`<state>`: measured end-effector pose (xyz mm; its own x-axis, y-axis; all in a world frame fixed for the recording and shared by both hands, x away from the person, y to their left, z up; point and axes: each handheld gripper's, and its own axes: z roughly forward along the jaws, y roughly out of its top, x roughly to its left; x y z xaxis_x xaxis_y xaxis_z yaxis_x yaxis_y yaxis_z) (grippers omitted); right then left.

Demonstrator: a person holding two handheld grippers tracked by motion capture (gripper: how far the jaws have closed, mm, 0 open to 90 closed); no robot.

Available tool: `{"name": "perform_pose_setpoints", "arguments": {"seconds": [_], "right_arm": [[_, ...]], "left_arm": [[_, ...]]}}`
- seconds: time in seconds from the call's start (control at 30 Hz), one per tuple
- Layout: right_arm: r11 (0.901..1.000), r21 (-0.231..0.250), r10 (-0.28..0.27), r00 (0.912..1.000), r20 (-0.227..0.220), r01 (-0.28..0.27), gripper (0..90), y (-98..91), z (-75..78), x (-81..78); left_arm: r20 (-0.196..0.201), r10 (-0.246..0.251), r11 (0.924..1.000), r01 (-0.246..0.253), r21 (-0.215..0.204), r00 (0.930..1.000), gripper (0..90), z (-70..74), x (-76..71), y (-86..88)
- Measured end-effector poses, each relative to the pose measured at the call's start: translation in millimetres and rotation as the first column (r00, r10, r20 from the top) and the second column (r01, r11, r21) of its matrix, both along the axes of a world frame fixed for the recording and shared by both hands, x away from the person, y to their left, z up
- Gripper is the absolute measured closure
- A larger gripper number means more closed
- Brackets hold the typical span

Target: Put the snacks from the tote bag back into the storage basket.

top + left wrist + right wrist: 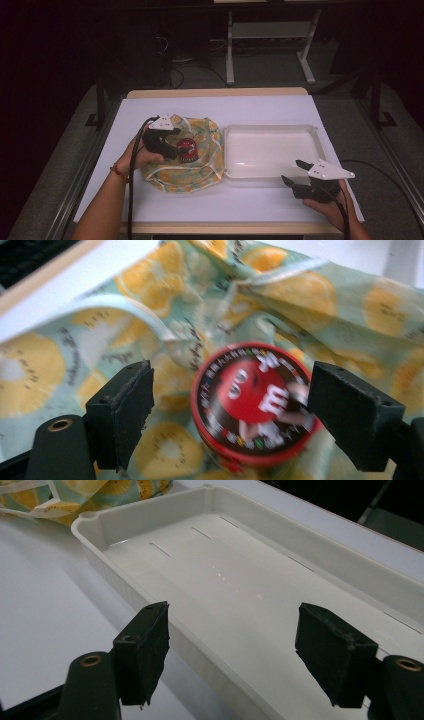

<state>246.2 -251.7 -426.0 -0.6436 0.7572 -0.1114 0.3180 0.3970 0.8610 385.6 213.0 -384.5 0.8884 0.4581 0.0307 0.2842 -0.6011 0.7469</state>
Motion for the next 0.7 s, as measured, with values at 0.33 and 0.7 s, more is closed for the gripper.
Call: {"name": "perform_pose_setpoints", "arguments": {"seconds": [0.33,0.7], "right_arm": [[0.9999,-0.009,0.005,1.0,-0.002,-0.005,29.1,1.1,-0.7,0.8],[1.0,-0.002,0.004,1.0,0.001,-0.004,29.1,1.0,0.1,0.3]], "left_arm": [[-0.038,-0.07,0.9967,0.071,0.04,0.9968,16.0,-7.6,-3.4,-7.2],[-0.057,-0.038,0.9903,0.045,0.132,0.9977,16.5,-22.8,2.1,-16.0]]}}
